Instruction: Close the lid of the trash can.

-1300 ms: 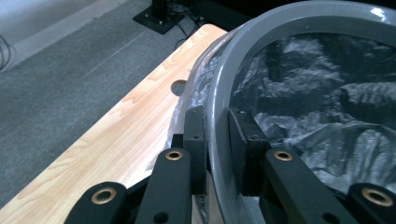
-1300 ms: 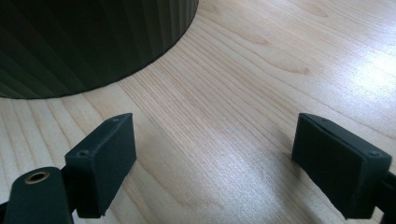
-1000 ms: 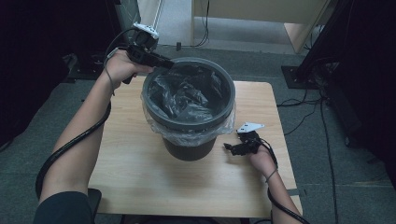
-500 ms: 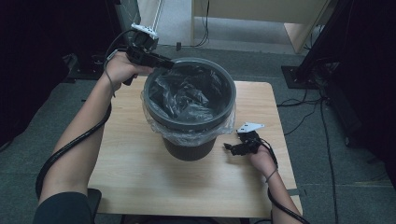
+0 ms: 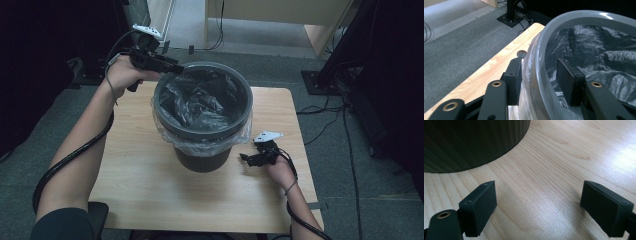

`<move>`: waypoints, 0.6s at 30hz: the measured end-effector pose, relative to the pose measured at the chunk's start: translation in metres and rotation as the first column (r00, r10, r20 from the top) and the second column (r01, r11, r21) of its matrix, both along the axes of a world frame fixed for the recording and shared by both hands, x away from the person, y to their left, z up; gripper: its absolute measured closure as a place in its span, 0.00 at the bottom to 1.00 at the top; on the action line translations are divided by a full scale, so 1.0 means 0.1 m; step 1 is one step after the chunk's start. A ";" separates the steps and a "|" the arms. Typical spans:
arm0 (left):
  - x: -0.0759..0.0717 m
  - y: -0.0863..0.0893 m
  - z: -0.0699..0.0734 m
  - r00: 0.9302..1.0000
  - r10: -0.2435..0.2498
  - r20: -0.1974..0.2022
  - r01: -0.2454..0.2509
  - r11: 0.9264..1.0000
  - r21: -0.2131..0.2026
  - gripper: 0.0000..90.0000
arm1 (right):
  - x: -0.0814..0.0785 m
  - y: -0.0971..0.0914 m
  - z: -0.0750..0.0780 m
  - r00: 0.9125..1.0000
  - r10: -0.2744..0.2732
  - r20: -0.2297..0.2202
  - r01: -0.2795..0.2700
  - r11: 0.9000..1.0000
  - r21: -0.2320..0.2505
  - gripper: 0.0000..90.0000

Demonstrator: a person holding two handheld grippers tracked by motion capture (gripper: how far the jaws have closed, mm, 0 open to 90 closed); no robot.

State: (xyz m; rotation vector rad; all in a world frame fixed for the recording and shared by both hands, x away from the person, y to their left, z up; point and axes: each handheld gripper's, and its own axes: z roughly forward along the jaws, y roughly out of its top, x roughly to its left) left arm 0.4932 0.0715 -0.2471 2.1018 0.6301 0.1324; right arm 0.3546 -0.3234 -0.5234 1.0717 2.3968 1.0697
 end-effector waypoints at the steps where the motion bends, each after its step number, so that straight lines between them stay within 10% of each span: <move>1: -0.01 0.01 0.01 1.000 0.000 0.006 0.000 1.000 -0.004 0.60 | 0.00 0.00 0.00 1.000 0.000 0.000 0.000 1.000 0.000 0.14; 18: -0.09 0.25 0.05 1.000 0.028 -0.013 -0.028 0.999 -0.019 0.48 | 0.00 0.00 0.00 1.000 0.004 -0.002 -0.004 1.000 0.003 0.14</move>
